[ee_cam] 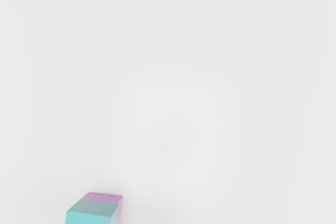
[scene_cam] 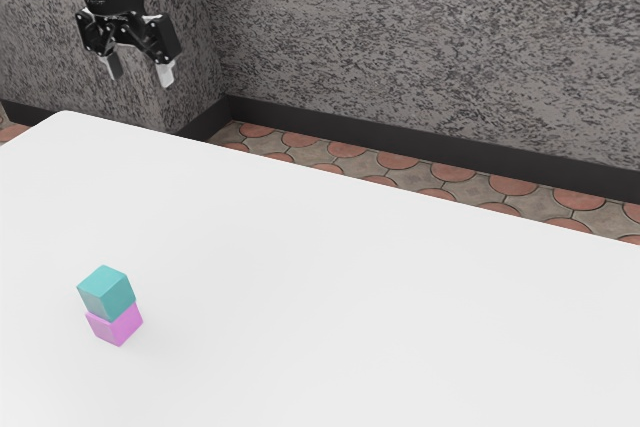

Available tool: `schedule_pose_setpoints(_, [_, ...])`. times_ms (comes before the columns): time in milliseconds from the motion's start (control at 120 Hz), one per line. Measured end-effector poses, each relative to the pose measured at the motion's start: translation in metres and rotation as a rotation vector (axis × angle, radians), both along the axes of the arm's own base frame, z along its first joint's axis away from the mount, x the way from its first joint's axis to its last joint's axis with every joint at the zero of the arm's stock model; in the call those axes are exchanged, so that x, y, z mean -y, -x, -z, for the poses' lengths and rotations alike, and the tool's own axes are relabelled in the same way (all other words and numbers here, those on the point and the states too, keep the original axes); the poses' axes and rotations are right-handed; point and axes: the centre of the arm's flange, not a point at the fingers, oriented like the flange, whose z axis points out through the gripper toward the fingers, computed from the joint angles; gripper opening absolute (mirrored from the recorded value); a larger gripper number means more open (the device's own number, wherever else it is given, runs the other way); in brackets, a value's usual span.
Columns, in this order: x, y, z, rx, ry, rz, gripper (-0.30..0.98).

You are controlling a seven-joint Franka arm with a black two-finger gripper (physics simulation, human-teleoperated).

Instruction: Pick up the blue block with one arm, and put the blue block on the table with one arm

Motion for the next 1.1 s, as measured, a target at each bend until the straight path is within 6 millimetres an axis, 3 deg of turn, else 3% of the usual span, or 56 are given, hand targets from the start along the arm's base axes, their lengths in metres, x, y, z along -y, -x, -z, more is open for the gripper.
schedule_pose_setpoints(167, [0.0,0.0,-0.002,0.003,0.006,-0.002,0.69])
schedule_pose_setpoints(250, [0.001,0.017,-0.081,0.127,0.0,-0.004,0.69])
schedule_pose_setpoints(317, [0.007,0.027,-0.102,0.138,0.0,0.006,0.69])
schedule_pose_setpoints(683, [0.081,0.03,-0.09,0.035,0.002,0.145,0.69])
schedule_pose_setpoints(742, [0.089,0.024,-0.078,0.01,0.0,0.16,0.69])
schedule_pose_setpoints(800, [0.093,0.032,-0.047,-0.036,0.001,0.177,0.69])
schedule_pose_setpoints(925, [0.04,0.062,0.051,-0.144,0.0,0.092,0.69])
schedule_pose_setpoints(983, [0.034,0.073,0.088,-0.165,-0.008,0.08,0.69])
schedule_pose_setpoints(1100, [0.033,0.088,0.134,-0.15,-0.027,0.079,0.69])
